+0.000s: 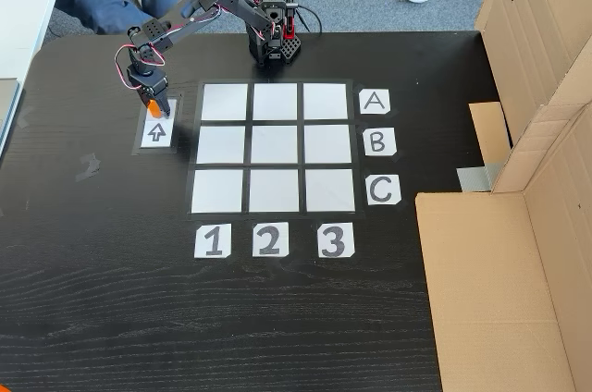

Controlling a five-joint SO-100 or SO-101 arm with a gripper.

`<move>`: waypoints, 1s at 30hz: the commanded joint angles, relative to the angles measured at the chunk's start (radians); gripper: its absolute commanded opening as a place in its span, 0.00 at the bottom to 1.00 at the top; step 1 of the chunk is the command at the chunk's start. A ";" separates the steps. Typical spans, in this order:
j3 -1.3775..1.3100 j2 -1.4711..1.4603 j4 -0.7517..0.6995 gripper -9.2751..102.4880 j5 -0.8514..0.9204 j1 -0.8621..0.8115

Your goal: Pick up the round, orange token and place it in the grid on square A1.

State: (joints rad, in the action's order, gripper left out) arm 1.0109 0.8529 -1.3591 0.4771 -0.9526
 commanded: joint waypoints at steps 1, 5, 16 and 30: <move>-0.034 0.003 0.006 0.31 -0.005 -0.002; -0.034 0.003 0.006 0.30 -0.008 0.002; -0.029 0.003 0.006 0.30 -0.048 0.008; -0.021 0.000 0.008 0.29 -0.101 0.020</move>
State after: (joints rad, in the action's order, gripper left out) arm 1.0109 0.8468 -1.3591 0.3820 -0.9419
